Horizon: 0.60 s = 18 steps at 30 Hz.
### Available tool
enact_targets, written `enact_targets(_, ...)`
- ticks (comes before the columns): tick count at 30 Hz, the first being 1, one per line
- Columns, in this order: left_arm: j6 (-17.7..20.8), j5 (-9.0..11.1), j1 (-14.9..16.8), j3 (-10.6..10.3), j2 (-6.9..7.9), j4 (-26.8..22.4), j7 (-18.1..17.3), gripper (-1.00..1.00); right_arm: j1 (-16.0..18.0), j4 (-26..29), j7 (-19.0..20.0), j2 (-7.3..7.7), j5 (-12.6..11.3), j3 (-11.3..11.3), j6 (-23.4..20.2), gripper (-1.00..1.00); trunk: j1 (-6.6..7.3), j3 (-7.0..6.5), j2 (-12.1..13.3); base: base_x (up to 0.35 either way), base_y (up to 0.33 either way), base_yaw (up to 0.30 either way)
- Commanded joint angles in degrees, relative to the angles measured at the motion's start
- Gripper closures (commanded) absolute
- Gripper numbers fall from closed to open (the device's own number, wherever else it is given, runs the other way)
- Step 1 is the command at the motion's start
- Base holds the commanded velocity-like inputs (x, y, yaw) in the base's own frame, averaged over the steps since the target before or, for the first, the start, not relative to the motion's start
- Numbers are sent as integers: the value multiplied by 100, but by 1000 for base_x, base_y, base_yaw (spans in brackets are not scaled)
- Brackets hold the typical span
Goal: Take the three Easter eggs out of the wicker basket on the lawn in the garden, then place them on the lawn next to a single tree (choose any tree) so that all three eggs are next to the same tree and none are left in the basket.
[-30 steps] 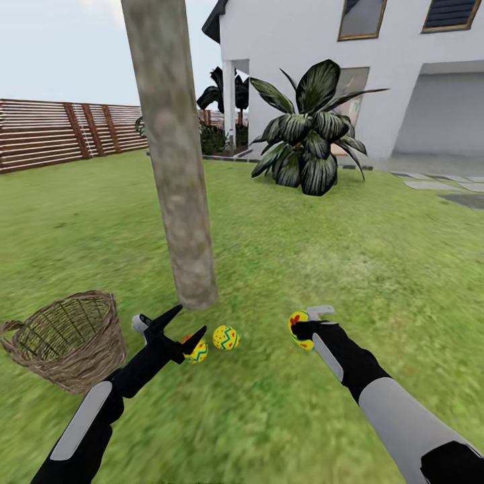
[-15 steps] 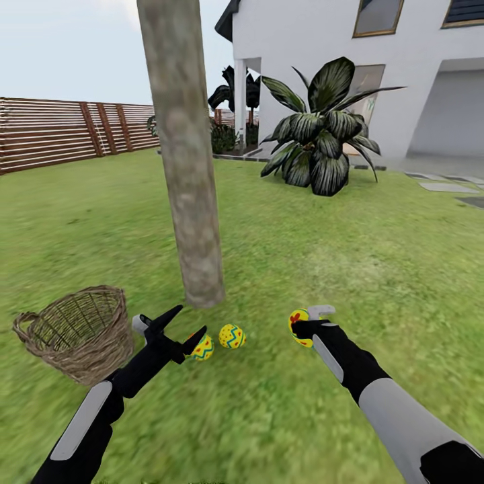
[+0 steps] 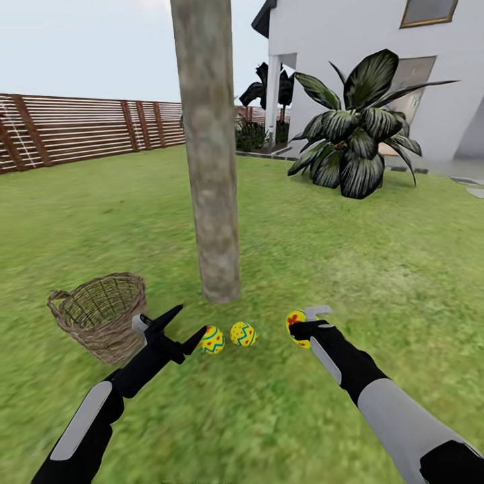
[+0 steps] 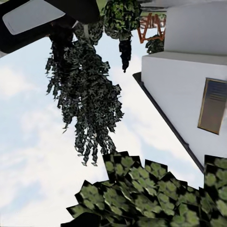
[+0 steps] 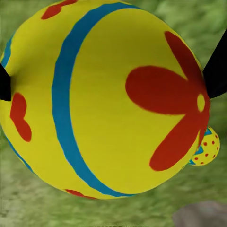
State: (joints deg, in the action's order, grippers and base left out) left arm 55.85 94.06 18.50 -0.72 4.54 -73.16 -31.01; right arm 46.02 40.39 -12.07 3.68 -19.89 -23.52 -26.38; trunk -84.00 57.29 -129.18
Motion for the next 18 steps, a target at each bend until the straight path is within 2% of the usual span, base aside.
enact_targets(1,13,-2,5,-7,3,3,-24,-100,3,12,-54,10,-60,-39,-17,100,1,8,-2,0,-204,269)
enact_targets(18,13,-2,5,-7,3,1,-24,-100,3,12,-50,10,-68,-39,-19,100,1,65,-2,71,-179,269)
